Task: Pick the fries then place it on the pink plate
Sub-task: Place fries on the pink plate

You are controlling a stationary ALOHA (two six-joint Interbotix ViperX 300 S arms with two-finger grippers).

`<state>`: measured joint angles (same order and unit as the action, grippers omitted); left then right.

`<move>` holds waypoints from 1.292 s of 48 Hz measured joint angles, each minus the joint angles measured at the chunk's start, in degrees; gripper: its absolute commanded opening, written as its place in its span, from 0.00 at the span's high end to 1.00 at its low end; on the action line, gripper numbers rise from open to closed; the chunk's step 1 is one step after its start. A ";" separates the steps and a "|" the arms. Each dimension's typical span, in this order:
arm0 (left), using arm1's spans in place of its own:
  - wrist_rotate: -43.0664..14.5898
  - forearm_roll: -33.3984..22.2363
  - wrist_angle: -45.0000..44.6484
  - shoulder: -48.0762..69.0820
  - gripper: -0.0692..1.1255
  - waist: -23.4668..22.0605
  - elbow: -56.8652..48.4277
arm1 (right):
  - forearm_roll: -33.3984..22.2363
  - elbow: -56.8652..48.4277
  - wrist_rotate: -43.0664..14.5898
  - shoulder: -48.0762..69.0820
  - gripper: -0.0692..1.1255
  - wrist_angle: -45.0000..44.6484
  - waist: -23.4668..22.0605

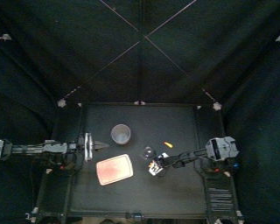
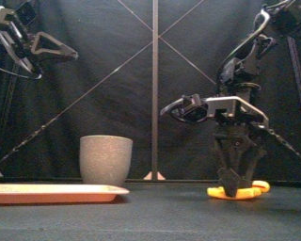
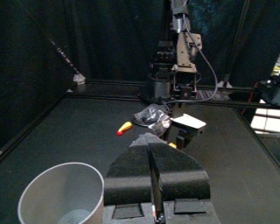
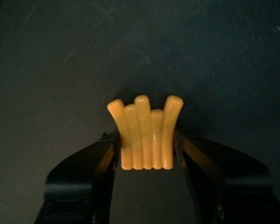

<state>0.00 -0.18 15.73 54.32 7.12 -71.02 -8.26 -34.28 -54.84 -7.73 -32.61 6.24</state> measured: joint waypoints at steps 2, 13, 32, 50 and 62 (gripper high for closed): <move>0.00 0.00 0.00 0.00 0.94 0.00 0.00 | 0.18 0.09 0.00 0.00 0.47 -0.09 0.09; 0.00 0.00 -0.35 0.00 0.94 0.09 0.09 | 0.35 1.85 -0.09 -0.09 0.50 -0.26 0.70; 0.00 0.00 -0.35 0.00 0.94 0.09 0.00 | -10.28 17.93 0.35 -3.60 0.50 1.58 1.85; -0.09 0.00 -0.35 0.09 0.94 0.18 -0.26 | -11.87 35.07 2.81 -17.84 0.48 1.58 1.58; -0.18 0.09 -0.35 0.00 0.94 0.53 -0.26 | -11.78 39.90 2.72 -22.94 0.33 1.58 1.58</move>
<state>-0.18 -0.09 15.38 54.32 7.65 -71.28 -20.04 5.63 -52.12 -30.67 -31.03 7.82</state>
